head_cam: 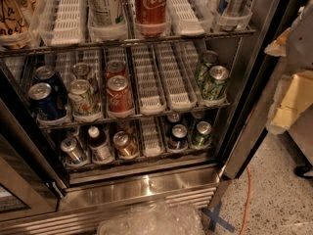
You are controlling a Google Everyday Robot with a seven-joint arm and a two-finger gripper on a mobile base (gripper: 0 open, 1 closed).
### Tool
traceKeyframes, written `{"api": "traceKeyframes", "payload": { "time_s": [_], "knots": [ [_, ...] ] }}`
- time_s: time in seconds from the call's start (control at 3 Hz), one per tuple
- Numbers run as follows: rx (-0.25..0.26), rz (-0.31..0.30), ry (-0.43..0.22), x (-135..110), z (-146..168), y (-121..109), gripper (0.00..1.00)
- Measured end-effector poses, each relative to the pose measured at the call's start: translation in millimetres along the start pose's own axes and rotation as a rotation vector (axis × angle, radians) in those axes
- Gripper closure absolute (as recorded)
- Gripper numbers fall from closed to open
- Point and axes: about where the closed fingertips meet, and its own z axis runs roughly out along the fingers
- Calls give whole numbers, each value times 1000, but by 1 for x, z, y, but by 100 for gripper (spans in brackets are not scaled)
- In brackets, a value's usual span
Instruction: Pick blue plastic bottle from bottom shelf of fridge
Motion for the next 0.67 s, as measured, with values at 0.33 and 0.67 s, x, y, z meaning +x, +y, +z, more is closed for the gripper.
{"api": "traceKeyframes", "payload": {
  "time_s": [0.33,0.67],
  "knots": [
    [0,0,0,0,0,0,0],
    [-8,-10,-27,-6,2,2,0]
  ]
}}
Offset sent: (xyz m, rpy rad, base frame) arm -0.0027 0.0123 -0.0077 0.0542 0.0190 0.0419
